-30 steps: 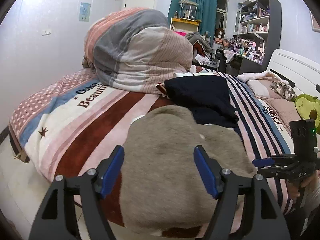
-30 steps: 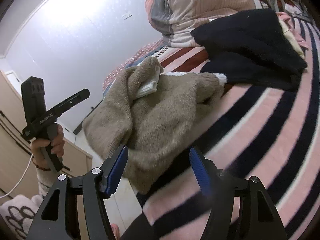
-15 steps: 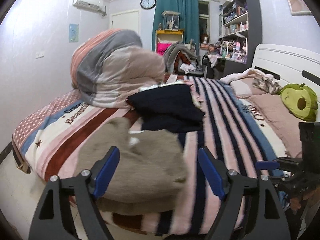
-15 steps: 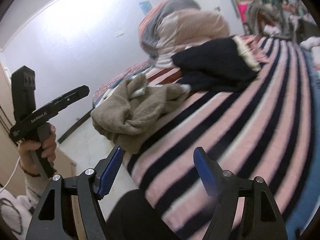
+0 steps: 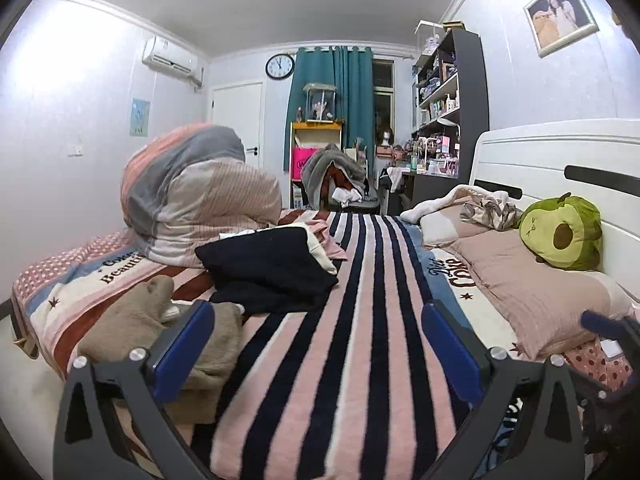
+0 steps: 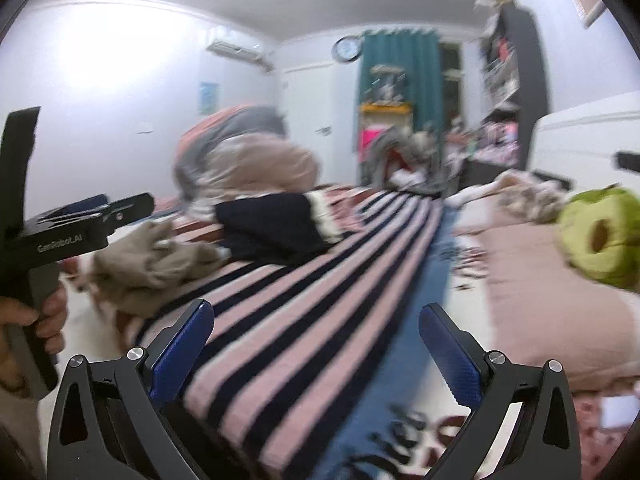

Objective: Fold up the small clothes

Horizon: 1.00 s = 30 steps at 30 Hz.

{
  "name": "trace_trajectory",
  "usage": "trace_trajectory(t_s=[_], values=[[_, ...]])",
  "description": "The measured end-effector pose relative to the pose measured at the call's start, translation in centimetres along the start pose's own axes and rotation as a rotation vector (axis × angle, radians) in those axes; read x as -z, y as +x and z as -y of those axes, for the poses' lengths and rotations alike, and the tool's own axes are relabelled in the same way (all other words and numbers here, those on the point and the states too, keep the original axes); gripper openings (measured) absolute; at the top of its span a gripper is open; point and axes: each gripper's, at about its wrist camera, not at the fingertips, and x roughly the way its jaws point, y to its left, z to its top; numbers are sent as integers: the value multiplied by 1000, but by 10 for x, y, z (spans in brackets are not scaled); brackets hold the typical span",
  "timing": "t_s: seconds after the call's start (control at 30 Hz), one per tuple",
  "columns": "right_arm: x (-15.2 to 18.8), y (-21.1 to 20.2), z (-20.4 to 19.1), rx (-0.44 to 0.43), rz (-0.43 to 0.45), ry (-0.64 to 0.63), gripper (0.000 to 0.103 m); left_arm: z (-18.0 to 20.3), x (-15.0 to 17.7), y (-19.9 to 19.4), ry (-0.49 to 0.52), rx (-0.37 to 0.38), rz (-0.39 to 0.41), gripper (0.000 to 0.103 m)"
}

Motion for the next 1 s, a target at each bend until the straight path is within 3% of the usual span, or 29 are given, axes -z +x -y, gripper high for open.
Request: trace_trajectory(t_s=[0.23,1.0], values=[[0,-29,12,67,49,10,102,26,2,-20,28,22,19,102],[1,-50,0,17,64,36,102,28,5,-47,31,18,40,102]])
